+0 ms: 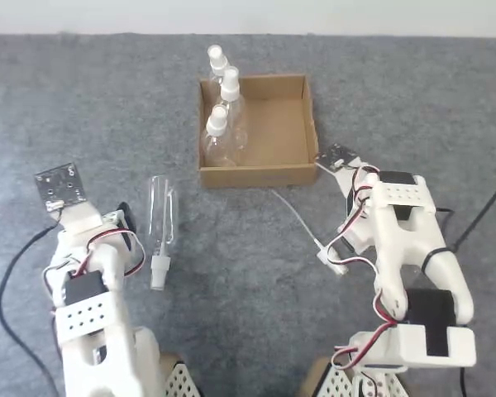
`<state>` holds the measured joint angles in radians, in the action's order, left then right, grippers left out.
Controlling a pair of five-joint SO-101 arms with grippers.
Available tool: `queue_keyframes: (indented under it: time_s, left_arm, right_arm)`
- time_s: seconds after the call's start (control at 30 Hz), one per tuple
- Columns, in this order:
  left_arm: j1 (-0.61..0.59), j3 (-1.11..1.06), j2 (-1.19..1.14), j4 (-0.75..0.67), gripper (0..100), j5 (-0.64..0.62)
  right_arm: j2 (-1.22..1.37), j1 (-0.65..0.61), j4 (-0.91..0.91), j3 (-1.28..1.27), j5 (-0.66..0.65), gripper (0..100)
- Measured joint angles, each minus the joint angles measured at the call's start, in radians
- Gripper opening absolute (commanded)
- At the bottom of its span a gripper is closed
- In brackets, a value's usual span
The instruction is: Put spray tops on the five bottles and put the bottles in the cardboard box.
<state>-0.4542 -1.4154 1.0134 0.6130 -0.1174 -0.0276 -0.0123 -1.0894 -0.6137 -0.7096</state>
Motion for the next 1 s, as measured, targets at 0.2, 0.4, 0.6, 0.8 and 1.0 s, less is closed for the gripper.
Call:
queue_keyframes:
  time_s: [0.2, 0.4, 0.6, 0.8, 1.0]
  left_arm:
    - [0.000, 0.000, 0.000, 0.000, 19, 0.000]
    - [0.000, 0.000, 0.000, 0.000, 19, 0.000]
    - [0.000, 0.000, 0.000, 0.000, 19, 0.000]
    - [0.000, 0.000, 0.000, 0.000, 19, 0.000]
    - [0.000, 0.000, 0.000, 0.000, 19, 0.000]
  right_arm:
    - [0.000, 0.003, 0.000, 0.000, -0.130, 33.0]
    - [0.000, 0.003, -0.002, 0.000, -0.235, 32.9]
    - [0.000, 0.003, -0.046, 0.000, -0.328, 32.9]
    - [0.000, 0.009, -0.048, 0.000, -0.341, 32.9]
    - [0.000, 0.021, -0.048, 0.000, -0.342, 32.8]
